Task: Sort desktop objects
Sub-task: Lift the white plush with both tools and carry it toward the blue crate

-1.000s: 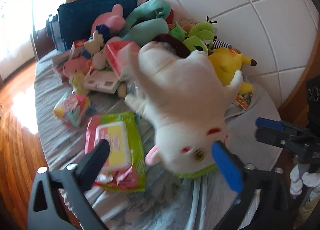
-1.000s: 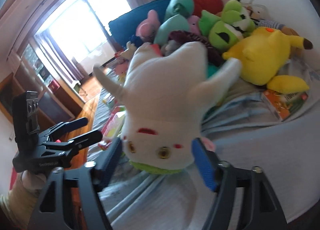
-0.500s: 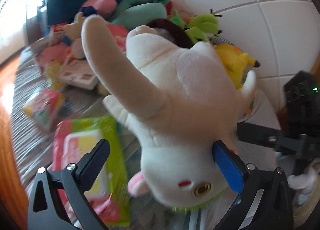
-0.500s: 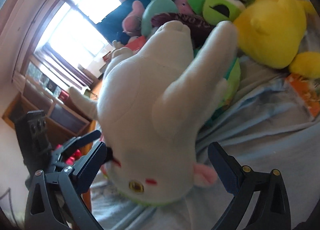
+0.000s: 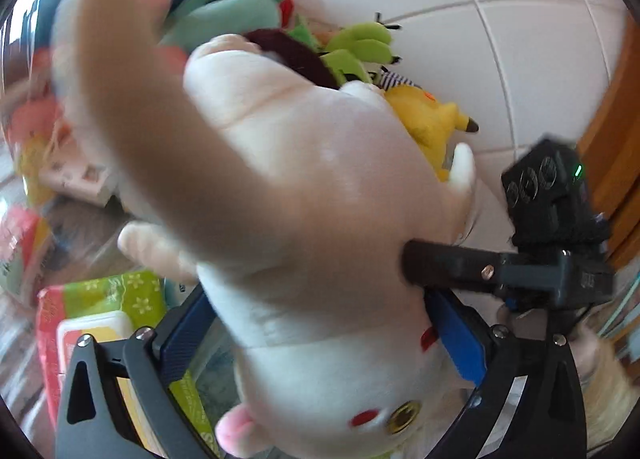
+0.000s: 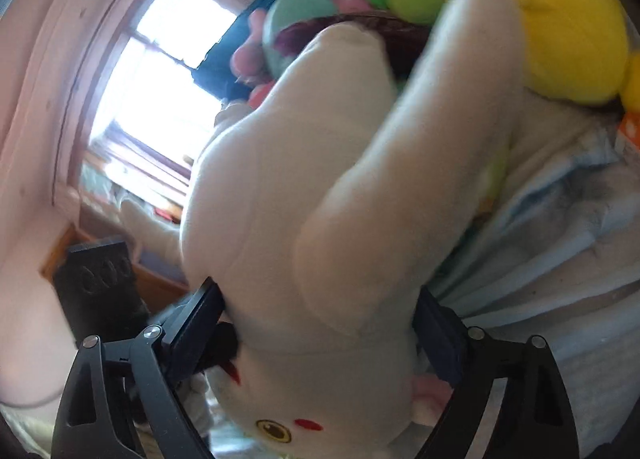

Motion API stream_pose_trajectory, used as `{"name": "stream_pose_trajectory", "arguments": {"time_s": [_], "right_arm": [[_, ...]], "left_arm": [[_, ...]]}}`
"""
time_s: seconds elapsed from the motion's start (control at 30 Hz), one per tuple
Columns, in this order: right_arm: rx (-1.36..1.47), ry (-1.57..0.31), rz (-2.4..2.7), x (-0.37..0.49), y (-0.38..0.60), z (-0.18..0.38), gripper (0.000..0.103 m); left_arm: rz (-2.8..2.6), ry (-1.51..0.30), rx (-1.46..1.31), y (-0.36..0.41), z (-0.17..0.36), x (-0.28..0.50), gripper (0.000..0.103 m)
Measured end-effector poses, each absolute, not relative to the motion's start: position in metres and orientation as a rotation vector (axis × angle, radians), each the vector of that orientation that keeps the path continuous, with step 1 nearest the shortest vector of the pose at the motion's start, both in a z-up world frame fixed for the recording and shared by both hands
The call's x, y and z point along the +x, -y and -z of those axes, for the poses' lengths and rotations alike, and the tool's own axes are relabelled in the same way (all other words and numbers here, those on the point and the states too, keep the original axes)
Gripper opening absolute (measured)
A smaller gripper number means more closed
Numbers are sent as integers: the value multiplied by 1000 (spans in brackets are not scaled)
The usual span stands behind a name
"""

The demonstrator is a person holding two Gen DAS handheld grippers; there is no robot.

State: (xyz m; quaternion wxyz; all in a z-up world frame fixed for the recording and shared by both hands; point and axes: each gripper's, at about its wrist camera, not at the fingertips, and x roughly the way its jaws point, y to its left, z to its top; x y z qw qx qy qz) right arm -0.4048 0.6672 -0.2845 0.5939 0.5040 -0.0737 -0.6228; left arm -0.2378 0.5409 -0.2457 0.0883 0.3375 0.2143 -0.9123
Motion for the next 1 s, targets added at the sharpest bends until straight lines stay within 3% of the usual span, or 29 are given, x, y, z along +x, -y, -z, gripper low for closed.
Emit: {"name": "stream_pose_trajectory", "arguments": {"time_s": [0.17, 0.5, 0.77, 1.0], "right_arm": [[1111, 196, 1432, -395, -678, 261, 91], [925, 132, 1400, -343, -674, 159, 91], [792, 116, 1387, -264, -627, 95, 91], [755, 202, 1453, -188, -583, 78, 91]], "left_arm": [[2760, -524, 915, -561, 209, -221, 99], [2745, -400, 751, -580, 115, -162, 99], [2757, -285, 632, -537, 52, -80, 99], [2828, -206, 669, -477, 26, -17, 99]]}}
